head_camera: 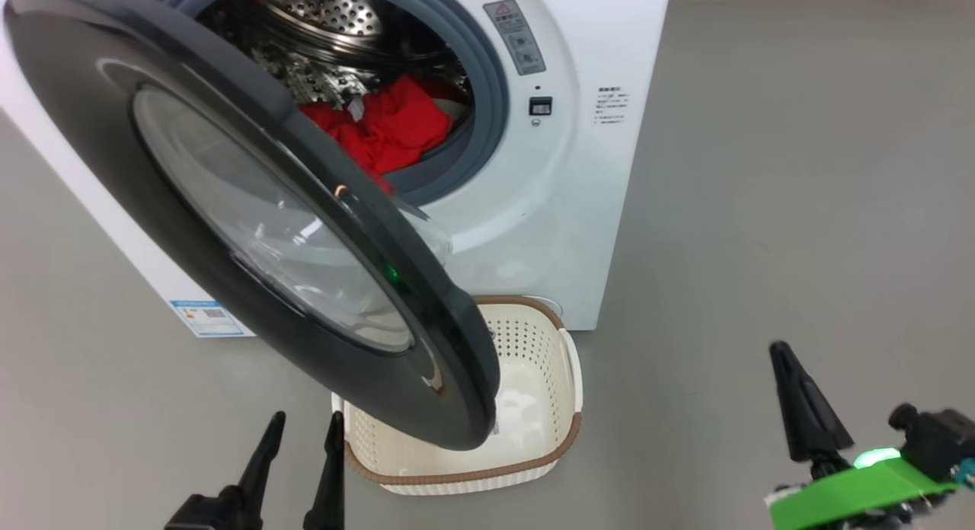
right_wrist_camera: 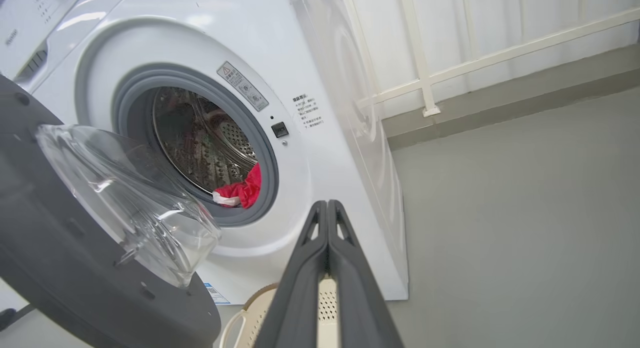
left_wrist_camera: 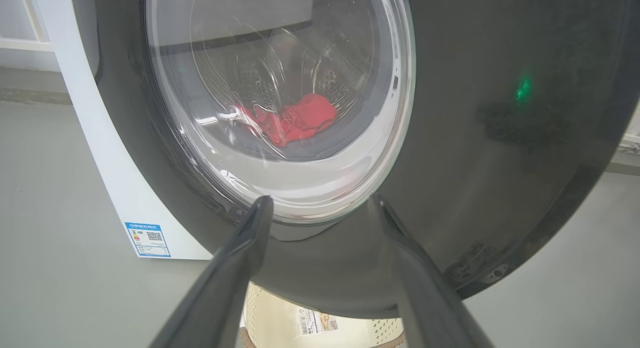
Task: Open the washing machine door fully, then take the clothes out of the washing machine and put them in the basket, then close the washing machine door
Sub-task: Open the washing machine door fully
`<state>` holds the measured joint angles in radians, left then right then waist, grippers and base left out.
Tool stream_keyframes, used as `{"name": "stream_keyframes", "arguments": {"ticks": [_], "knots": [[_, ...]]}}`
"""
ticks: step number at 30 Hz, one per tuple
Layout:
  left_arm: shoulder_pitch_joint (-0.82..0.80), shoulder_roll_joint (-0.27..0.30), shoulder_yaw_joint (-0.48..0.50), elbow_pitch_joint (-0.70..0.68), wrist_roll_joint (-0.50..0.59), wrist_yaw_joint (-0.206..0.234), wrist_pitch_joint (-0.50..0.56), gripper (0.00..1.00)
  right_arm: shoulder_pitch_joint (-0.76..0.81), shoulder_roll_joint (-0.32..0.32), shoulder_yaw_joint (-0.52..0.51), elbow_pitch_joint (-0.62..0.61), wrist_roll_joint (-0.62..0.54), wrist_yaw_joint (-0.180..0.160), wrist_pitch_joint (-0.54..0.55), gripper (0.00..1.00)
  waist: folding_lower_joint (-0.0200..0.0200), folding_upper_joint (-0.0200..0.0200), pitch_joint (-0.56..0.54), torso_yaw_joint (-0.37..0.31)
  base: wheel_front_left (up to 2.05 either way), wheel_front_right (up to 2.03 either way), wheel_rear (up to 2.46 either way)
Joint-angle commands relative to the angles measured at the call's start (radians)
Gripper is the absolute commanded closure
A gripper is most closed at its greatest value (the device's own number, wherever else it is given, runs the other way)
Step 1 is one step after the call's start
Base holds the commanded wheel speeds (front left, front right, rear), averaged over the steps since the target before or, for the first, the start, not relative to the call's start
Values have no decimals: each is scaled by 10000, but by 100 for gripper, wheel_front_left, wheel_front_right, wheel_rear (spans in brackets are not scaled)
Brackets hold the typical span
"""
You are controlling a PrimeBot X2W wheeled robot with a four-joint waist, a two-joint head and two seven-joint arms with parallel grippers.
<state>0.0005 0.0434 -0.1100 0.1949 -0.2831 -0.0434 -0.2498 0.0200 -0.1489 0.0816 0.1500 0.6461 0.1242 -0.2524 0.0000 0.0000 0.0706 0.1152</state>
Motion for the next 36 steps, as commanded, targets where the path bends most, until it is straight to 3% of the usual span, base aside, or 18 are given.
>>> {"name": "stream_keyframes", "arguments": {"ticks": [1, 9, 16, 20, 28, 36], "knots": [[-106, 68, 235, -243, -86, 57, -120, 0, -634, -98, 392, -295, 473, 65, -93, 100, 0, 0, -30, 128, 0, 0, 0], [-83, 68, 64, -233, -178, 115, -120, 0, -1891, -287, 1936, -452, 3007, 65, -93, 100, 0, 0, -76, 595, 0, 0, 0], [-38, 68, -98, -259, -289, 182, -120, 0, -2903, -760, 3702, -640, 6639, 65, 3, 100, 0, 0, -50, 999, 0, 0, 0], [-62, 68, -195, -285, -357, 228, -120, 0, -3414, -1098, 4312, -660, 8328, 65, 851, 100, 0, 0, 34, 1158, 0, 0, 0], [-206, 68, -382, -318, -488, 293, -120, 0, -3922, -1050, 4288, -190, 10402, 65, 3336, 100, 0, 0, 335, 1401, 0, 0, 0], [-433, 68, -635, -316, -700, 378, -120, 0, -4127, -756, 3552, 222, 10984, 65, 5421, 100, 0, 0, 671, 1636, 0, 0, 0]]}}
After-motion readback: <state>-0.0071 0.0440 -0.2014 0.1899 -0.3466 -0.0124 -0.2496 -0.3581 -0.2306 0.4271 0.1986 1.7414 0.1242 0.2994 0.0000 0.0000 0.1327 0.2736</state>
